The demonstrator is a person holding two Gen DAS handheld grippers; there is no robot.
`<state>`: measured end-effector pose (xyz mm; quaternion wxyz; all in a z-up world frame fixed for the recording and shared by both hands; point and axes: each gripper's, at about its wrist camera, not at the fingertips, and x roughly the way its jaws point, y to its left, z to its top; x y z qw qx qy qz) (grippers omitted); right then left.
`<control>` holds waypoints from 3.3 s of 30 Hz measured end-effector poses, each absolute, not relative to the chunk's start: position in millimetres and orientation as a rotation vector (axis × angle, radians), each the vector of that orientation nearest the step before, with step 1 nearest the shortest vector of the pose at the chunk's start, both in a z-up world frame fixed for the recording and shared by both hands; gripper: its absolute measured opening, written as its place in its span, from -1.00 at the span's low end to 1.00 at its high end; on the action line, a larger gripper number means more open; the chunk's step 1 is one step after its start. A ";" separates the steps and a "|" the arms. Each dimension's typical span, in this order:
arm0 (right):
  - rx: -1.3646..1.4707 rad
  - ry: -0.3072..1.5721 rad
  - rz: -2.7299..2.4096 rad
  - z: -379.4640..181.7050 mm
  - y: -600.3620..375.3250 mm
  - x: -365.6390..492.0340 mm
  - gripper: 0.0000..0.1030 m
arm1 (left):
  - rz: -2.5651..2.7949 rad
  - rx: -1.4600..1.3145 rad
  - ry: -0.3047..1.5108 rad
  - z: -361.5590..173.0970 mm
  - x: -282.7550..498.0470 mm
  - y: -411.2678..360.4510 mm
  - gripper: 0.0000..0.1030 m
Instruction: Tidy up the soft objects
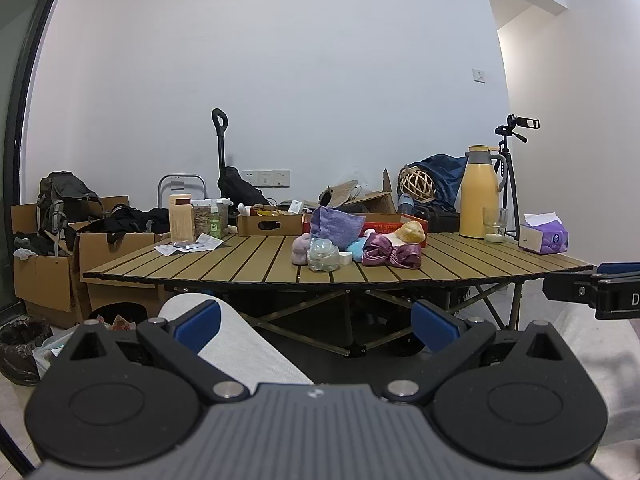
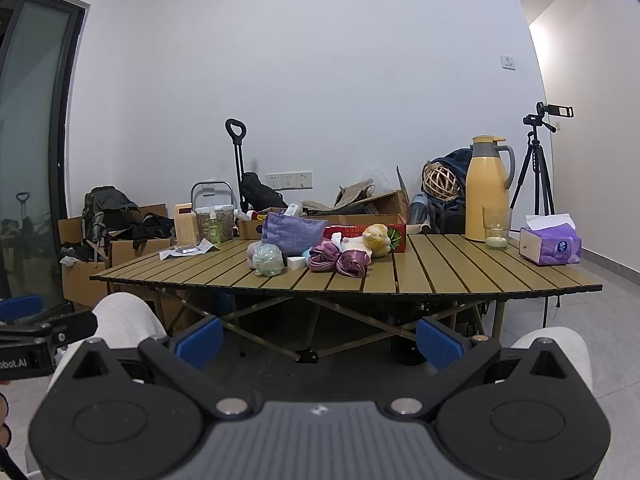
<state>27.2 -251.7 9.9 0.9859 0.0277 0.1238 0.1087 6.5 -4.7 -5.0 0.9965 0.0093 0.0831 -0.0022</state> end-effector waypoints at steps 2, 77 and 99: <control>0.053 0.246 0.216 9.5 -251.7 26.9 1.00 | -0.007 0.015 0.169 -4.8 8.6 -3.7 1.00; 0.252 0.615 0.413 -45.1 -287.6 493.9 -0.19 | -0.398 -0.203 0.549 -29.1 454.6 -59.6 0.26; 0.171 0.496 0.393 8.2 -255.9 444.8 -0.88 | -0.579 -0.383 0.481 23.6 451.8 -17.1 -0.46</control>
